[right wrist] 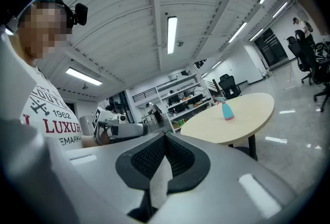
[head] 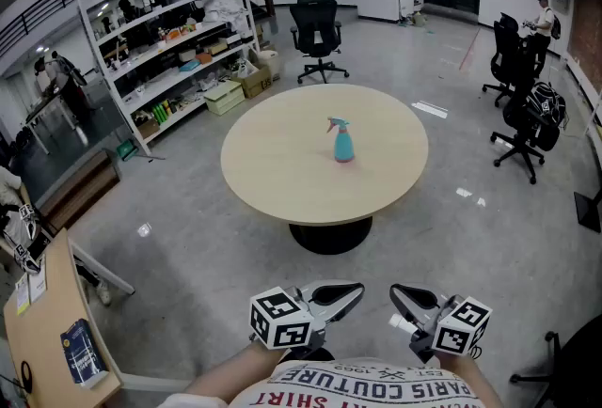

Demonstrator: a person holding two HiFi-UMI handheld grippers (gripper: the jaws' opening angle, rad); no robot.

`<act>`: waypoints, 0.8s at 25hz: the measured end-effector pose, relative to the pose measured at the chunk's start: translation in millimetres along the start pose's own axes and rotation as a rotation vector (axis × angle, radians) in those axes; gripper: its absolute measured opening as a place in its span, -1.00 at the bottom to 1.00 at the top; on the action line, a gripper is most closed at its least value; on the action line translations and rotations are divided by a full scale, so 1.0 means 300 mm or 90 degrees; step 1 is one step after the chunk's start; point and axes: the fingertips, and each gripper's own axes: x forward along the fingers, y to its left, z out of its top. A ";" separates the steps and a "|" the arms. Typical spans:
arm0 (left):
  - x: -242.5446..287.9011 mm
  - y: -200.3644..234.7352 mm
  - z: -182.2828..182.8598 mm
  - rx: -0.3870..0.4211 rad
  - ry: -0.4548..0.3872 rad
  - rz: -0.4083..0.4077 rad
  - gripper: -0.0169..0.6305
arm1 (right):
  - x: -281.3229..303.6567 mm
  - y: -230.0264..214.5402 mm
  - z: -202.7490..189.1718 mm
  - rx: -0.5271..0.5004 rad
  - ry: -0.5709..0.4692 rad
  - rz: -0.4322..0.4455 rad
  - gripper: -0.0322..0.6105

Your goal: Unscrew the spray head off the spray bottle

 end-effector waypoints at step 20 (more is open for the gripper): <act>0.472 0.884 0.346 0.068 0.054 -0.021 -0.95 | 0.509 -0.816 0.313 0.033 -0.012 -0.054 -0.89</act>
